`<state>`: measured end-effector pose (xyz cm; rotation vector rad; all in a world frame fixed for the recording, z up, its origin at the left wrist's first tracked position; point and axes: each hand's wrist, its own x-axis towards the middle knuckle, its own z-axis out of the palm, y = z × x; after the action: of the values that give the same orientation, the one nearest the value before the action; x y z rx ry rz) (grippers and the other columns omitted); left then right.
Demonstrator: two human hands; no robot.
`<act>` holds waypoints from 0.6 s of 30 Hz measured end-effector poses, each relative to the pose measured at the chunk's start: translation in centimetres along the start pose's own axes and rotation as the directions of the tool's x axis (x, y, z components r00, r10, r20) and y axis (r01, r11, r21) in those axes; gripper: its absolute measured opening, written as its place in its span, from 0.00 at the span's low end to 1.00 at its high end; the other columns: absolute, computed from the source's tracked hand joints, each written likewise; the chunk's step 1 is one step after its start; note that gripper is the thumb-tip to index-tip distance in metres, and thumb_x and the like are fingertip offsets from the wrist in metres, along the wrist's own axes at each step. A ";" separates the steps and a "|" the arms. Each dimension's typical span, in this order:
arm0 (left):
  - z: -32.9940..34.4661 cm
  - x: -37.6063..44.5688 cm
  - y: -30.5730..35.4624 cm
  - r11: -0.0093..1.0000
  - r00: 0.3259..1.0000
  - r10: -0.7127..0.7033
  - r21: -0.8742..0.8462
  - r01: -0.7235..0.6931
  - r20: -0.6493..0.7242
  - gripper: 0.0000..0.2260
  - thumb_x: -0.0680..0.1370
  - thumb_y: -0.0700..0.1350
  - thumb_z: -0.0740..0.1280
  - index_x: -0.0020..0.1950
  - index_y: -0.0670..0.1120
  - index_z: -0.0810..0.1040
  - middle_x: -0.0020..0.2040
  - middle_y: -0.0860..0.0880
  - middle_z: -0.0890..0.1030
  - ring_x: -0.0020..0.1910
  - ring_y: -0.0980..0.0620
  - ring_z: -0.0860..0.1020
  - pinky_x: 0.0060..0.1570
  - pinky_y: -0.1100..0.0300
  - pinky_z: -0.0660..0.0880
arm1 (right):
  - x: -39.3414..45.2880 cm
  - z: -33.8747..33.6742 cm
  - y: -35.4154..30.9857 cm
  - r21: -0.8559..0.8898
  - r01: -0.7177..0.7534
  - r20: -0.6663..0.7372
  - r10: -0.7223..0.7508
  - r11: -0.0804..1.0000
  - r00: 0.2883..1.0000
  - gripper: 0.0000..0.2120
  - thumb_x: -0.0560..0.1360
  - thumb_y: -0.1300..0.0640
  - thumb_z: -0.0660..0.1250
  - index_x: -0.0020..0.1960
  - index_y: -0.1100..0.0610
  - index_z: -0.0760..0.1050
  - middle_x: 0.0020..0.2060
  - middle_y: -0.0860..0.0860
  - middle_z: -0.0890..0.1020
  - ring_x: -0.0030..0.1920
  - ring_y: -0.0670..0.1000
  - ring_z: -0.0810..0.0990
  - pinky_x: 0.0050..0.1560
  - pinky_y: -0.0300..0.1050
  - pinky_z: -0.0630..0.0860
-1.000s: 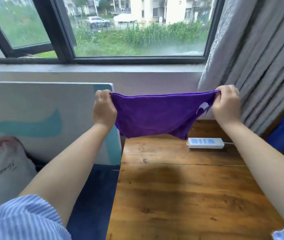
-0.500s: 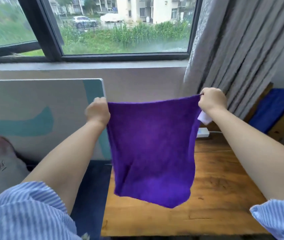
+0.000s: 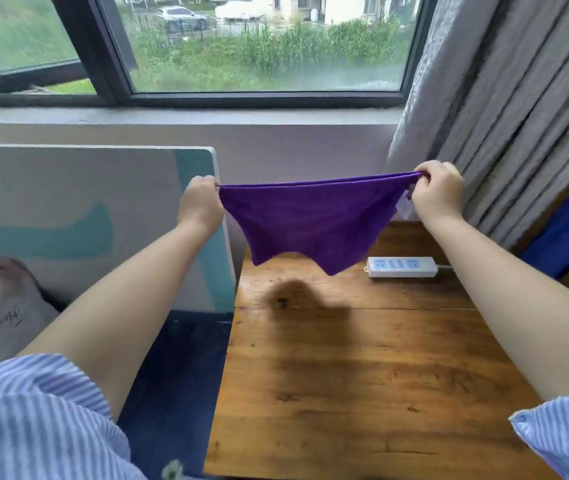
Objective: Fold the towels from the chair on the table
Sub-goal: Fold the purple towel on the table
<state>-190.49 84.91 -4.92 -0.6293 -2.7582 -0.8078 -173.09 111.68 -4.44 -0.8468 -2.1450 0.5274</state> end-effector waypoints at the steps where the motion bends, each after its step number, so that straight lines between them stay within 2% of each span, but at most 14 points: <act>1: 0.2 -0.1 -0.6 1.000 1.000 0.020 0.009 -0.020 0.001 0.11 0.78 0.35 0.55 0.55 0.33 0.74 0.56 0.34 0.74 0.54 0.37 0.73 0.52 0.51 0.68 | -0.1 0.3 0.4 -0.003 0.016 0.023 -0.016 1.000 1.000 0.15 0.72 0.71 0.56 0.53 0.69 0.77 0.51 0.70 0.77 0.53 0.65 0.75 0.52 0.45 0.64; 5: 2.7 -2.0 -3.7 0.988 0.993 0.044 0.141 -0.059 0.106 0.12 0.80 0.38 0.54 0.57 0.37 0.75 0.57 0.38 0.74 0.56 0.39 0.73 0.52 0.50 0.70 | -2.8 1.8 3.0 -0.090 0.097 0.192 -0.078 0.991 0.978 0.12 0.72 0.70 0.58 0.51 0.69 0.78 0.49 0.67 0.79 0.53 0.63 0.75 0.51 0.47 0.65; 8: 4.7 -4.1 -5.9 0.915 0.946 0.076 0.356 -0.192 0.315 0.12 0.78 0.36 0.57 0.58 0.41 0.76 0.57 0.42 0.74 0.57 0.43 0.73 0.48 0.52 0.72 | -5.9 3.1 6.2 -0.218 0.219 0.397 -0.119 0.951 0.910 0.11 0.73 0.69 0.60 0.51 0.68 0.78 0.49 0.66 0.79 0.53 0.63 0.75 0.54 0.50 0.66; 11: 6.7 -7.1 -7.4 0.767 0.831 0.053 0.511 -0.389 0.554 0.12 0.77 0.36 0.58 0.57 0.45 0.76 0.55 0.45 0.74 0.57 0.46 0.73 0.45 0.55 0.72 | -9.9 3.8 9.5 -0.305 0.369 0.631 -0.103 0.878 0.769 0.12 0.75 0.66 0.59 0.54 0.65 0.78 0.53 0.62 0.79 0.57 0.60 0.73 0.57 0.49 0.70; 13: 8.6 -9.7 -7.9 0.703 0.736 0.014 0.517 -0.489 0.677 0.13 0.77 0.37 0.58 0.57 0.45 0.76 0.57 0.46 0.74 0.59 0.47 0.73 0.46 0.55 0.72 | -13.0 4.3 11.3 -0.374 0.461 0.753 -0.027 0.804 0.658 0.12 0.76 0.61 0.60 0.57 0.60 0.77 0.55 0.57 0.78 0.60 0.56 0.70 0.56 0.45 0.70; 15: 10.3 -12.1 -8.3 0.651 0.652 -0.003 0.496 -0.574 0.758 0.13 0.76 0.36 0.58 0.57 0.44 0.76 0.58 0.46 0.75 0.60 0.46 0.74 0.47 0.54 0.73 | -15.8 4.6 12.4 -0.404 0.549 0.827 0.035 0.732 0.562 0.12 0.75 0.56 0.61 0.57 0.57 0.76 0.55 0.53 0.77 0.60 0.54 0.70 0.55 0.43 0.71; 18: 12.3 -14.8 -9.0 0.613 0.535 -0.065 0.457 -0.644 0.842 0.12 0.75 0.33 0.58 0.55 0.41 0.76 0.57 0.45 0.76 0.58 0.44 0.75 0.44 0.55 0.72 | -19.1 5.1 13.5 -0.406 0.624 0.882 0.107 0.668 0.460 0.12 0.74 0.58 0.60 0.56 0.55 0.76 0.54 0.52 0.77 0.60 0.54 0.71 0.55 0.44 0.71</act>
<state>-182.25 79.78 -23.77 -1.5253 -3.0479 0.9852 -162.14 106.99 -25.25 -0.5575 -3.5158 -0.1953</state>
